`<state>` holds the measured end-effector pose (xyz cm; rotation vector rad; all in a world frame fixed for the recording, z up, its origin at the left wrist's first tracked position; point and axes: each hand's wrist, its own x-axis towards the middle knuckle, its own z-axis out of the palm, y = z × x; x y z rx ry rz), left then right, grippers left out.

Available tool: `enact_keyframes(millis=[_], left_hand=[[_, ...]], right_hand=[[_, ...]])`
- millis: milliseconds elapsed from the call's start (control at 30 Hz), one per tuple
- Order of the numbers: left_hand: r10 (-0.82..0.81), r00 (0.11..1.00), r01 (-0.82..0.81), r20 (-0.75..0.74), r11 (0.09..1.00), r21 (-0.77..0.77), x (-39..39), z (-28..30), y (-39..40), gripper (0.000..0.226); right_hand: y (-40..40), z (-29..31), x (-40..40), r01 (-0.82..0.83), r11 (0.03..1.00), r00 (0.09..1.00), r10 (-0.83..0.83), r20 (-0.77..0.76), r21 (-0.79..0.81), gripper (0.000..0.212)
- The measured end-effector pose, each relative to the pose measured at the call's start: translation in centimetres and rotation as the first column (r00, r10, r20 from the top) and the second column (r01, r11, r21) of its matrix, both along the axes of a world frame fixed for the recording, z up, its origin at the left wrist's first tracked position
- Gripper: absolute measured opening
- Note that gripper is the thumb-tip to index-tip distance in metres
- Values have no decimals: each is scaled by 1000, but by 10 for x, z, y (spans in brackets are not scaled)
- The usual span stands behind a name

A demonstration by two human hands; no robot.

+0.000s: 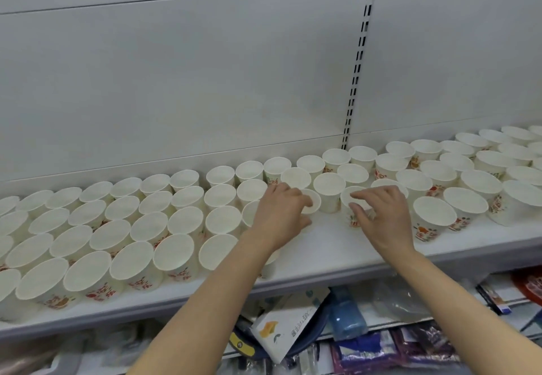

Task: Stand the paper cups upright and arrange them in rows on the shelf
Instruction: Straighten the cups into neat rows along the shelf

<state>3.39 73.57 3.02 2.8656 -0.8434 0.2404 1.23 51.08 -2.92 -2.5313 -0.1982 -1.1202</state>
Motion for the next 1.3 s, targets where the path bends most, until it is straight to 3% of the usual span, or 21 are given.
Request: enact_keyframes(millis=[100, 300, 400, 467, 500, 633, 700, 900, 967, 1033, 1133, 1200, 1300], left_hand=[[26, 1000, -26, 5, 997, 66, 4, -5, -4, 19], [40, 997, -31, -72, 992, 125, -22, -4, 13, 22], [7, 994, -11, -111, 999, -36, -25, 2, 21, 31], [50, 999, -53, -21, 981, -188, -8, 9, 21, 24], [92, 995, -84, 33, 978, -190, 6, 12, 19, 19], [108, 994, -110, 30, 987, 120, 64, 11, 1, 31], [94, 995, -94, 14, 959, 266, 78, 4, -5, 23], [19, 999, -10, -29, 954, 300, 63, 6, 5, 15], [4, 986, 36, -169, 972, 233, 59, 13, 16, 19], [-1, 947, 19, -320, 998, 53, 63, 24, 29, 36], [91, 952, -151, -293, 970, -190, 82, 36, 37, 37], [202, 956, -241, -214, 954, -177, 97, 38, 31, 24], [232, 958, -232, -170, 972, 18, 115, 29, 17, 20]], right_hand=[[-11, 4, 13, -79, 997, 997, 79, 20, 10, 15], [-18, 17, 42, -207, 976, 978, 206, 22, 67, 13], [-11, 21, 60, -248, 965, 968, 249, -7, 85, 14], [-2, 27, 73, -243, 967, 967, 248, -63, 78, 11], [3, 30, 80, -242, 968, 963, 248, -109, 70, 9], [25, 37, 109, -233, 972, 906, 230, -355, 33, 19], [32, 38, 117, -221, 975, 875, 213, -435, 32, 24], [34, 37, 125, -199, 980, 877, 174, -448, -9, 18], [37, 40, 127, -194, 981, 866, 156, -476, -32, 16], [41, 44, 129, -184, 981, 866, 134, -482, -56, 16], [49, 48, 135, -157, 982, 857, 82, -508, -105, 21], [56, 50, 139, -145, 978, 845, 45, -533, -148, 26], [64, 48, 143, -135, 974, 850, 20, -527, -180, 24]])
